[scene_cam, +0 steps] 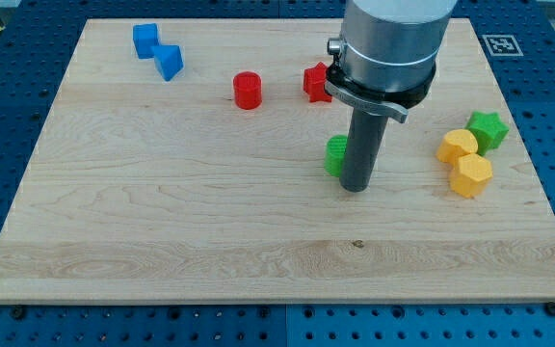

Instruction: Point at the yellow hexagon

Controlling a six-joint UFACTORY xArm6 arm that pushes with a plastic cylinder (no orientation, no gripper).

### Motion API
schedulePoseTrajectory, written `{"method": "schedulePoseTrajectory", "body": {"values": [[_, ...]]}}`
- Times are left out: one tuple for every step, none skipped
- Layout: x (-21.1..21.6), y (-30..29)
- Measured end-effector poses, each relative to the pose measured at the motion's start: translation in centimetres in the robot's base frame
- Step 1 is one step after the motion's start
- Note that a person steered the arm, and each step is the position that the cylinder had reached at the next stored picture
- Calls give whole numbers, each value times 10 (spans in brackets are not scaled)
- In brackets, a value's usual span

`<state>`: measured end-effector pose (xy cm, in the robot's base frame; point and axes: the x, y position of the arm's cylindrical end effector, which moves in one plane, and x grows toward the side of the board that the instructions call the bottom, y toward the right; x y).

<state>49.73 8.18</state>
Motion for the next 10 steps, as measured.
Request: {"method": "schedulePoseTrajectory", "body": {"values": [[18,1],[41,22],[48,43],[52,44],[78,69],[84,135],[84,204],[81,214],[77,214],[77,214]]}}
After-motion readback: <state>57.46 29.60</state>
